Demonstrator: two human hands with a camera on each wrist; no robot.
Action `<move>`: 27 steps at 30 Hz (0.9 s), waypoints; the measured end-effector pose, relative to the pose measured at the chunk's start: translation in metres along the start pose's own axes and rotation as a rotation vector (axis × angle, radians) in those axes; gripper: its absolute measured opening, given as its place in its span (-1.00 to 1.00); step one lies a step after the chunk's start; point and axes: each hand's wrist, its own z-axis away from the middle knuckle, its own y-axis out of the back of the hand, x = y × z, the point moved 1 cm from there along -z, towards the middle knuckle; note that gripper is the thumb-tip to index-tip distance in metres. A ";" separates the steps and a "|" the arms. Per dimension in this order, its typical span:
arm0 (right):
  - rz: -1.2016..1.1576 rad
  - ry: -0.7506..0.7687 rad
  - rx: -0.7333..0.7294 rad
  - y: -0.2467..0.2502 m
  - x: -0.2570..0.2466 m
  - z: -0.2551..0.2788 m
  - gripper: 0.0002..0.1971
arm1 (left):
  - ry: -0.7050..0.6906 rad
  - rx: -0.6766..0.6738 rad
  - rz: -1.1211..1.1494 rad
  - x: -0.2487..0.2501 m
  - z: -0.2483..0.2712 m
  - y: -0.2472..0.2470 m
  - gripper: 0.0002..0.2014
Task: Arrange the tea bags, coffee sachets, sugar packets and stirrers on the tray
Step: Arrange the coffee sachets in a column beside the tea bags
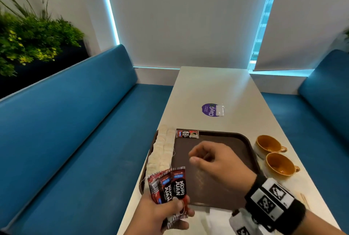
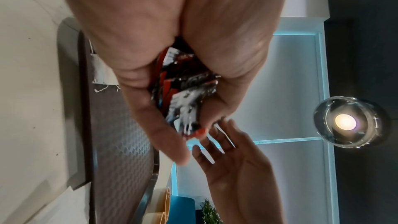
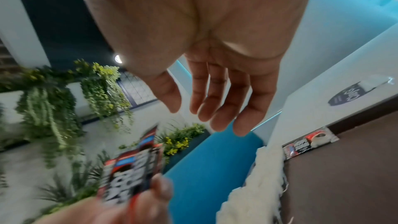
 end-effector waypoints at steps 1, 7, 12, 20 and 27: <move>-0.031 0.001 -0.029 -0.002 -0.004 0.012 -0.89 | -0.005 0.007 0.008 -0.003 0.000 -0.001 -0.19; -0.310 -0.080 -0.110 -0.010 -0.003 0.058 -0.90 | -0.059 0.046 -0.044 -0.003 0.010 -0.018 -0.29; -0.451 -0.184 -0.149 -0.020 -0.001 0.079 -0.82 | -0.073 0.105 -0.089 -0.002 0.016 -0.028 -0.31; -0.639 -0.305 -0.077 -0.019 -0.001 0.092 -0.89 | -0.120 0.213 -0.044 -0.004 0.017 -0.027 -0.30; -0.327 -0.210 -0.130 -0.004 0.005 0.090 -0.86 | -0.135 0.256 -0.076 0.001 0.013 -0.019 -0.72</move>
